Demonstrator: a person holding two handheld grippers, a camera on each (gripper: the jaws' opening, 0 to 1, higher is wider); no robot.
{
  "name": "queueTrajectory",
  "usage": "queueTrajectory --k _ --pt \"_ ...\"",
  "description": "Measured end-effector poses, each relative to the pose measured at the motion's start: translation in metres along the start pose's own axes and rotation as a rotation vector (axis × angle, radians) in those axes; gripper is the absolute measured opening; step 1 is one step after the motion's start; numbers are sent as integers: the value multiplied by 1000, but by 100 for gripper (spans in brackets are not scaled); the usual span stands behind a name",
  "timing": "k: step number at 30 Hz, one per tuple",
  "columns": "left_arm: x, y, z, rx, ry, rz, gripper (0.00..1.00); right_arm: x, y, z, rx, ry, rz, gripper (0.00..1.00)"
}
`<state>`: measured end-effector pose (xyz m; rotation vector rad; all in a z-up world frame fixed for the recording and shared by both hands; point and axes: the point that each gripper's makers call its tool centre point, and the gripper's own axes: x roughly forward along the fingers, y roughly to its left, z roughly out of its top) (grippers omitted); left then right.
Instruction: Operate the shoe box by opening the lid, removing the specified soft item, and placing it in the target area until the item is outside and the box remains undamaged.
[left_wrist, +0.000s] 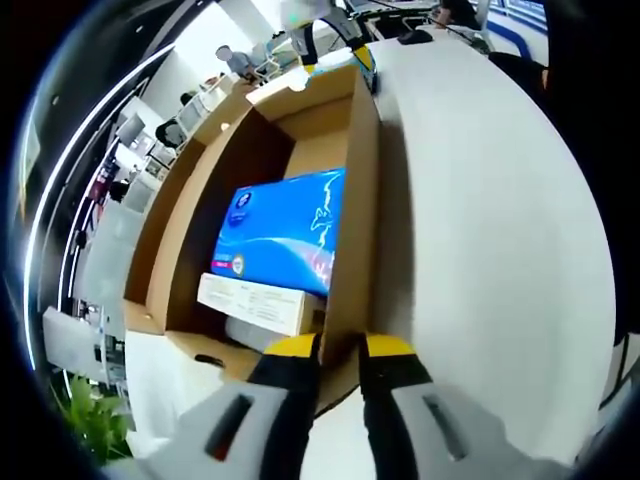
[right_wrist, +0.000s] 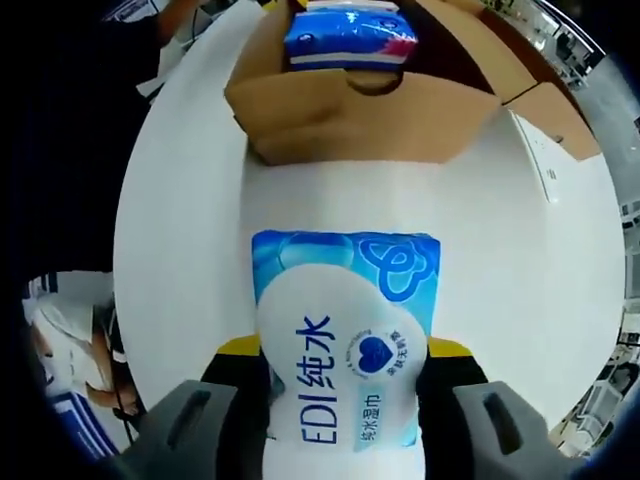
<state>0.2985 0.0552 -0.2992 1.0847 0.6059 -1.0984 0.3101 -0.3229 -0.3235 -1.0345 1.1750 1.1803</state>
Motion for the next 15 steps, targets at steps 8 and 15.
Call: queueTrajectory --k 8,15 --pt "0 0 0 0 1 1 16 1 1 0 20 4 5 60" --pt "0 0 0 1 1 1 16 2 1 0 29 0 -2 61"
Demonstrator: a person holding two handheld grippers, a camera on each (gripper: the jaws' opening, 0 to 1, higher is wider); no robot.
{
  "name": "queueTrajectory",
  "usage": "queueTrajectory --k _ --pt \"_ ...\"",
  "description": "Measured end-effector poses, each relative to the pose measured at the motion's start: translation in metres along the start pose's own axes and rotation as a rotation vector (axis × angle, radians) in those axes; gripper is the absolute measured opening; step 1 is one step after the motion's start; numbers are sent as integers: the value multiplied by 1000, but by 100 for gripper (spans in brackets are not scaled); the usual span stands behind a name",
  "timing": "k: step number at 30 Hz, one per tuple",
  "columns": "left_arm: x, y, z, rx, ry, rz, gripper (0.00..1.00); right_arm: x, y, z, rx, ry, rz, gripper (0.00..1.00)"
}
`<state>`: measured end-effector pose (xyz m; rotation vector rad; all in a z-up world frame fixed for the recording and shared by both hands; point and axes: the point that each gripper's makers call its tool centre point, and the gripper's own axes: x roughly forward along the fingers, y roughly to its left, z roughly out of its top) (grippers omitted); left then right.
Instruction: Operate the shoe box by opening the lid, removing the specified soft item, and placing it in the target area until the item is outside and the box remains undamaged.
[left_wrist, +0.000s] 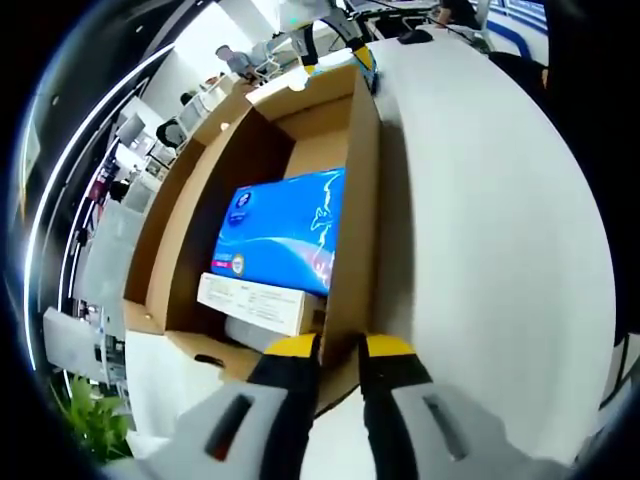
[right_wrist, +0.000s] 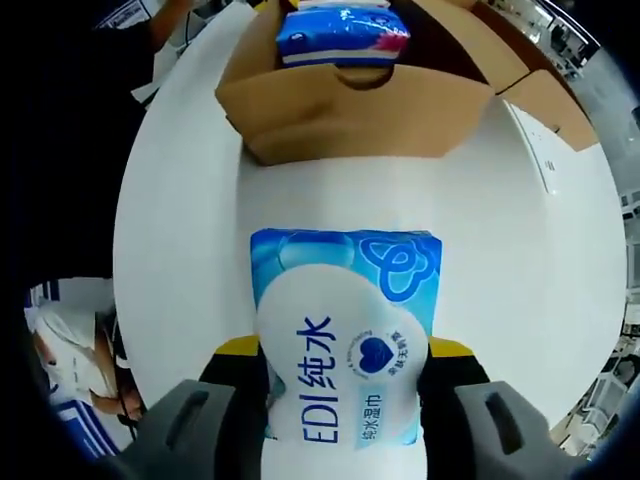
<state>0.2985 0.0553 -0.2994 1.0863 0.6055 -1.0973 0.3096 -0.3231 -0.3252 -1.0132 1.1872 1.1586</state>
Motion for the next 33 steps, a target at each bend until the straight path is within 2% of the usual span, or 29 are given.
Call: queueTrajectory --k 17,33 --pt "1 0 0 8 10 -1 16 -1 -1 -1 20 -7 -22 63" --pt "0 0 0 13 8 -2 16 -7 -3 -3 84 -33 -79 64"
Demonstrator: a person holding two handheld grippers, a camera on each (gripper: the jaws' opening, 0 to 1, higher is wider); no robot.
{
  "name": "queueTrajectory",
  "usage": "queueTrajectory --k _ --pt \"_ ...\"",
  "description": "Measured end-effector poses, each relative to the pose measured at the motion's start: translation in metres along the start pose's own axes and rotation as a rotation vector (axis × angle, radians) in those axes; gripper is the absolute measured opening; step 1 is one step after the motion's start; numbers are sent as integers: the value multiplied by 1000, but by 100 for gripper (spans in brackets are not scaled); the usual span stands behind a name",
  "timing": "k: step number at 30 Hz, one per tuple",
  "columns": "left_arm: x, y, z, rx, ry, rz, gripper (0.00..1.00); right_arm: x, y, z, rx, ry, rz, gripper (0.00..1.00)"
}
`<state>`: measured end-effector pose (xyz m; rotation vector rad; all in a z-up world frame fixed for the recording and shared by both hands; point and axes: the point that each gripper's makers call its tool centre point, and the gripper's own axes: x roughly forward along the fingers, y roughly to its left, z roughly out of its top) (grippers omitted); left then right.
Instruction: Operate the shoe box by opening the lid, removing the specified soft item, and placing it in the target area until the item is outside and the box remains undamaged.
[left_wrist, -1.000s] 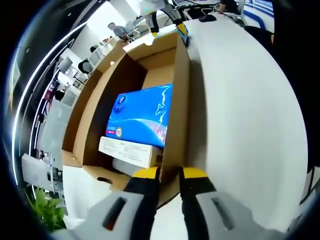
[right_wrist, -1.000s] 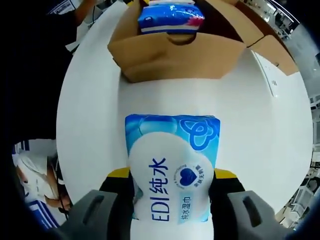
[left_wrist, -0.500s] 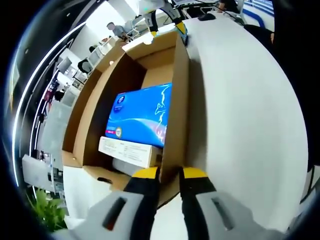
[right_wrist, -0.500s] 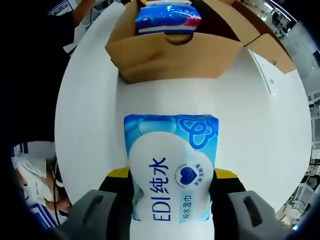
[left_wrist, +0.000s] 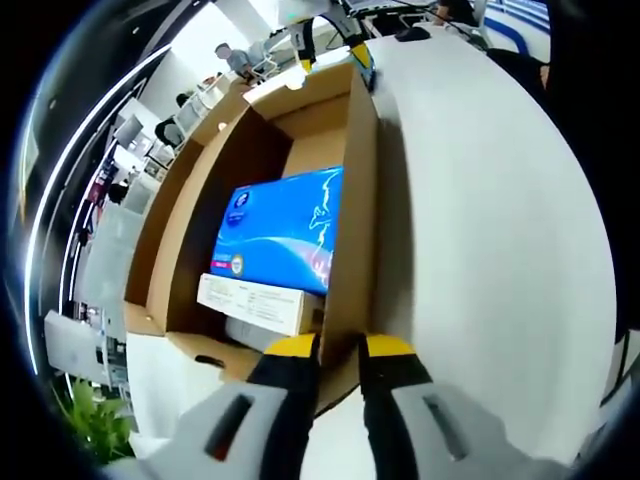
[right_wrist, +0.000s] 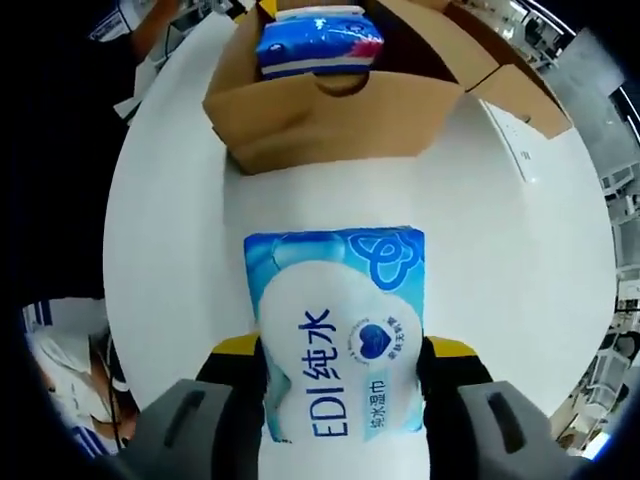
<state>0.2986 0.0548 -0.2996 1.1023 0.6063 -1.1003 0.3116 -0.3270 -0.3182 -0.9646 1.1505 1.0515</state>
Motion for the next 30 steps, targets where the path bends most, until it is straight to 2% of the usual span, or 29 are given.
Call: queueTrajectory --k 10,20,30 --pt "-1 0 0 19 -7 7 16 -18 -2 6 18 -39 -48 63" --pt "-1 0 -1 35 -8 1 16 -48 -2 35 37 -134 -113 63" --pt "-2 -1 0 62 -46 -6 15 -59 -4 46 71 -146 -145 63"
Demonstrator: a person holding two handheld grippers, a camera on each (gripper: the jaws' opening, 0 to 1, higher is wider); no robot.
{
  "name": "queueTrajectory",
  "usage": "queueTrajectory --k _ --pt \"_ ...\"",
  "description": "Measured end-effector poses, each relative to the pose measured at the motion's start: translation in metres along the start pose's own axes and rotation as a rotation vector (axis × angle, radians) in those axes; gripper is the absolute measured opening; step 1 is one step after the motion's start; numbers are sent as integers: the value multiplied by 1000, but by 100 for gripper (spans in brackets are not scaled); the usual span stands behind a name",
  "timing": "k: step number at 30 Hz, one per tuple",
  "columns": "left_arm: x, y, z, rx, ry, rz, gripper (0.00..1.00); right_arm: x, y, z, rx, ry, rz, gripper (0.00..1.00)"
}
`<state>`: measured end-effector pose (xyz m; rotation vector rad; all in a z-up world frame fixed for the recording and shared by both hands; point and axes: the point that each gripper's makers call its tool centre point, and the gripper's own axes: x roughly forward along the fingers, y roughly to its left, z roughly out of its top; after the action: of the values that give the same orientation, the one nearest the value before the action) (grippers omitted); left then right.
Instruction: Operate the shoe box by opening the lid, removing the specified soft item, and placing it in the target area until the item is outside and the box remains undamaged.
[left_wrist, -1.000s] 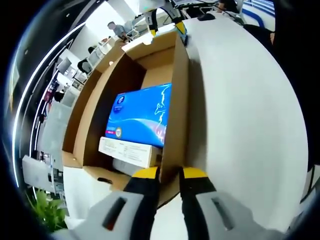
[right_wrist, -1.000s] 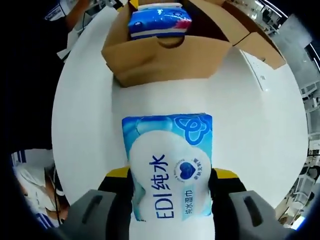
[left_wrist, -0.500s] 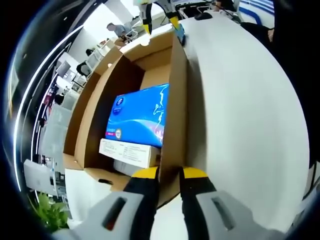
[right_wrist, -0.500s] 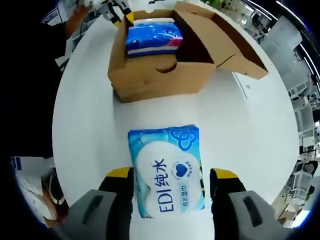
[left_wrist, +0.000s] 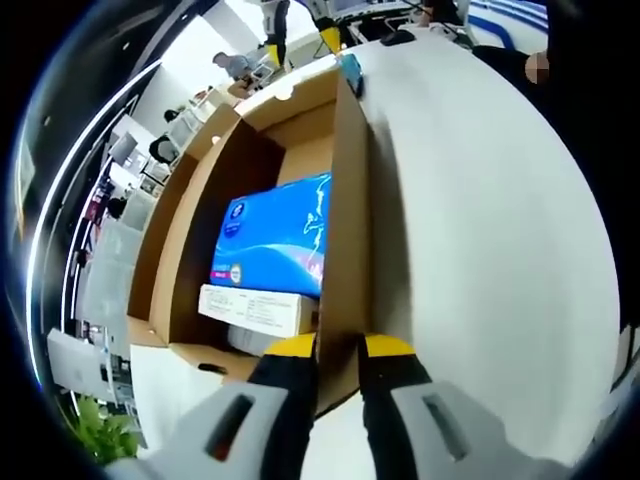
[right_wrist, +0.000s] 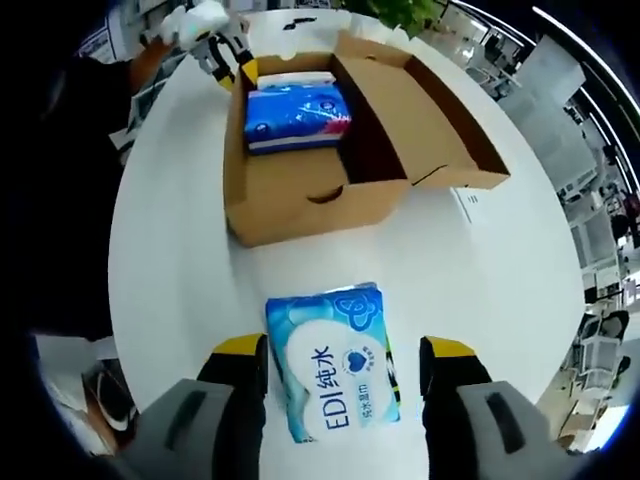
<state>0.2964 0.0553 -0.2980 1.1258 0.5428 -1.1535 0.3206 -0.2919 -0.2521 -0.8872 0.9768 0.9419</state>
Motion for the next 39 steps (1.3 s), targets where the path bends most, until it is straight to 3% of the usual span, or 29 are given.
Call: queueTrajectory --k 8,17,25,33,38,39 --pt "0 0 1 23 -17 4 15 -8 -3 18 4 -9 -27 63" --pt "-2 -1 3 35 -45 -1 14 -20 -2 55 -44 -21 -53 62" --pt "-3 -2 5 46 -60 -2 14 -25 1 102 -127 -46 -71 61" --pt "-4 -3 6 55 -86 0 14 -28 23 175 -317 -104 -52 61" --pt "-5 -3 8 42 -112 -8 14 -26 34 204 -414 -112 -33 61" --pt "-4 -2 9 34 -121 -9 14 -23 35 213 -465 -115 -30 61"
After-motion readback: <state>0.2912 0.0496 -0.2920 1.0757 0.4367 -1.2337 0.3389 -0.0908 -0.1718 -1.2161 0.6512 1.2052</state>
